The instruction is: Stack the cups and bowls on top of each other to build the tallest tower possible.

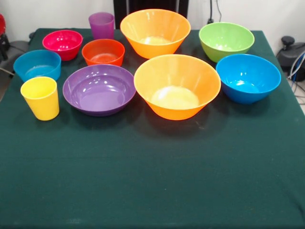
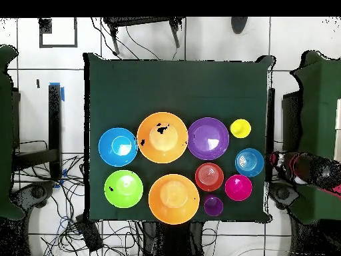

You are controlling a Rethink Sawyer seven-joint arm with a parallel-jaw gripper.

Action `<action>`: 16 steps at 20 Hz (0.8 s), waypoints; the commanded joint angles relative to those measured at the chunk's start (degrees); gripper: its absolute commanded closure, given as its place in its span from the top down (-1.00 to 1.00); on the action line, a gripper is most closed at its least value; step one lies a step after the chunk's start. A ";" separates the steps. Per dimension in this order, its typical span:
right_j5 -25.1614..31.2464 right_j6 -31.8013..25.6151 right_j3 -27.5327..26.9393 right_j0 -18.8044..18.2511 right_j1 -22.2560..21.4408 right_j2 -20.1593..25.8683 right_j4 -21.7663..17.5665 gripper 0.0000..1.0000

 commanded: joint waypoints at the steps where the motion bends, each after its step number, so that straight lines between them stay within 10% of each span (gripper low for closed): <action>1: 3.47 -15.74 5.52 0.38 -1.60 0.12 -3.30 1.00; 16: -2.80 -8.80 12.35 0.13 -1.67 -0.35 -5.04 1.00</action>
